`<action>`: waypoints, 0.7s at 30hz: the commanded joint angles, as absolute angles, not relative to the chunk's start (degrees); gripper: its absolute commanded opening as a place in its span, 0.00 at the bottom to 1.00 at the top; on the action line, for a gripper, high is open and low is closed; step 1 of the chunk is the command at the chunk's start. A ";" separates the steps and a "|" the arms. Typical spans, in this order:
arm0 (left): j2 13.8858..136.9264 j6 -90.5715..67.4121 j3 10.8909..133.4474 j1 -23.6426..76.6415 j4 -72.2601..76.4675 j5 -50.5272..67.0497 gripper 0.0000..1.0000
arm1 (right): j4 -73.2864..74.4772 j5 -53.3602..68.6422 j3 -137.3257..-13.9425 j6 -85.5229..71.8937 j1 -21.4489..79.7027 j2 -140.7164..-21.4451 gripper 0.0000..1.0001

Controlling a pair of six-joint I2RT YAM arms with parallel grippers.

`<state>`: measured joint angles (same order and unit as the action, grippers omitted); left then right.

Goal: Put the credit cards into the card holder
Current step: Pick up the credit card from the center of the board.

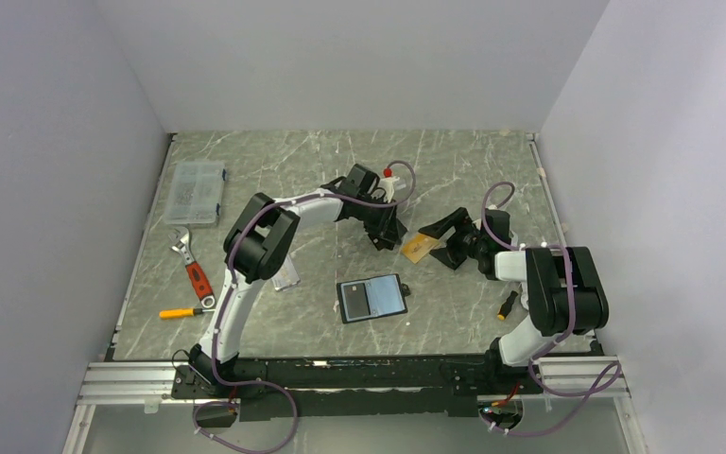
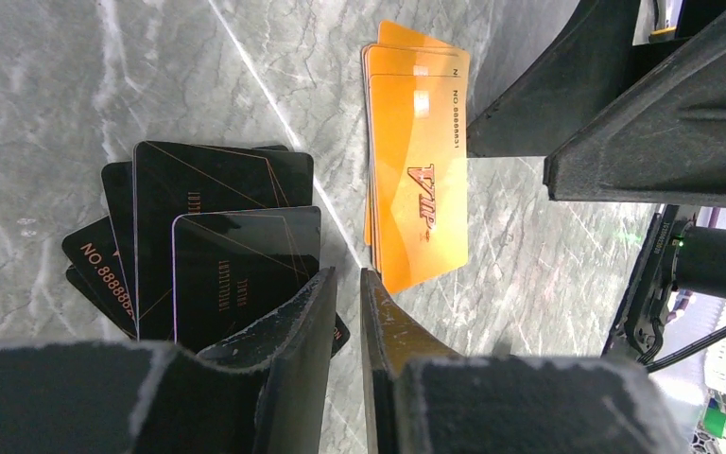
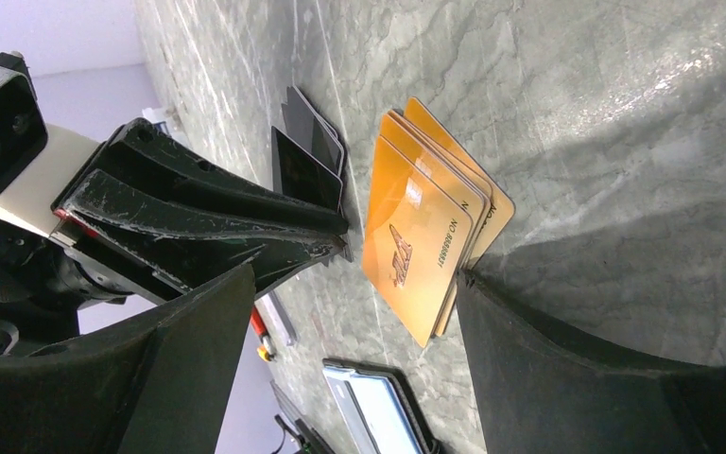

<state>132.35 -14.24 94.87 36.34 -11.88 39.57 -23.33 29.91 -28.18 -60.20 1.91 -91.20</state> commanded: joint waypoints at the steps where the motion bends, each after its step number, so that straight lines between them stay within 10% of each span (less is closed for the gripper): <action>1: 132.32 -13.15 94.41 35.42 -15.42 34.27 0.23 | -9.84 22.97 -25.89 -56.17 2.22 -92.50 0.83; 21: 136.29 -22.58 105.42 38.27 -9.85 41.55 0.27 | -8.07 22.22 -28.30 -54.80 0.35 -92.89 0.83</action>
<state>134.04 -21.12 102.15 37.32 -10.74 40.45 -17.67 29.23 -29.71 -59.02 0.84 -89.67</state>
